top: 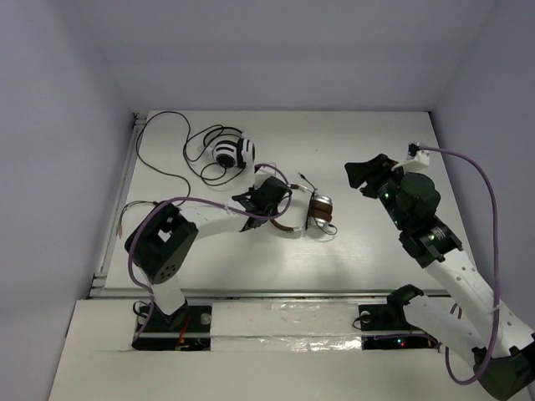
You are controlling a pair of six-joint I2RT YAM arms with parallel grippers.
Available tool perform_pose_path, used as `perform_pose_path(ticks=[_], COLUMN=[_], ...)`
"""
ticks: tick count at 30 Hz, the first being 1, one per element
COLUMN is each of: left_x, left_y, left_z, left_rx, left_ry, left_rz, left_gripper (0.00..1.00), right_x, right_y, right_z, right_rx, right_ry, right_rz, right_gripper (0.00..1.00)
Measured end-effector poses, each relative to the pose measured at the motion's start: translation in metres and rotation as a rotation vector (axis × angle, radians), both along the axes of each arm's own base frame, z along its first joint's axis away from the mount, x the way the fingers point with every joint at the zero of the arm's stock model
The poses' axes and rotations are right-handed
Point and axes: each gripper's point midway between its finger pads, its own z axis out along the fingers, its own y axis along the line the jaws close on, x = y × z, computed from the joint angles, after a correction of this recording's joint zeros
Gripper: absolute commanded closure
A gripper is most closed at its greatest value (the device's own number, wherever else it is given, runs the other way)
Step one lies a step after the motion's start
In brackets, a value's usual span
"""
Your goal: Wrap the headphones
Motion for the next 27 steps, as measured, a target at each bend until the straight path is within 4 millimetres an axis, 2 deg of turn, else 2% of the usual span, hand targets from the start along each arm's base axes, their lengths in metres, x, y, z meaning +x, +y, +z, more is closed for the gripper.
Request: perform_pose_path(ticks=[4,5,6,7,10,14,17,20,24,27], left_x=[0.010,0.011,0.013,0.014,0.017,0.017,0.011,0.001,-0.019,-0.035], left_y=[0.001,0.001,0.001,0.000,-0.001,0.003,0.010,0.020,0.035,0.045], left_z=[-0.003,-0.003,-0.001,0.000,0.003,0.015,0.051,0.112,0.198,0.226], left_rx=[-0.008,-0.007,-0.011,-0.013,-0.017,-0.026,-0.084,-0.200,-0.395,-0.473], left_ry=[-0.008,-0.011,-0.016,-0.019,-0.030,-0.051,-0.111,-0.223,-0.392,-0.448], left_rz=[0.013,0.013,0.014,0.014,0.018,0.026,0.033,0.035,0.017,-0.007], left_gripper=[0.68,0.64,0.61,0.54,0.46,0.39,0.36,0.30,0.23,0.20], right_x=[-0.007,-0.008,-0.009,-0.010,-0.010,-0.011,-0.013,-0.018,-0.036,-0.051], right_y=[-0.006,-0.007,-0.008,-0.010,-0.011,-0.012,-0.013,-0.016,-0.023,-0.030], right_z=[0.004,0.006,0.007,0.007,0.003,-0.001,0.001,0.011,0.035,0.053], right_rx=[-0.004,-0.003,-0.001,-0.006,-0.020,-0.031,-0.040,-0.041,-0.013,0.016], right_ry=[-0.010,-0.015,-0.018,-0.018,-0.006,0.007,0.010,-0.010,-0.089,-0.149], right_rz=[-0.011,-0.015,-0.018,-0.021,-0.028,-0.029,-0.029,-0.025,-0.018,-0.017], right_gripper=[0.28,0.06,0.01,0.00,0.00,0.00,0.00,0.00,0.00,0.00])
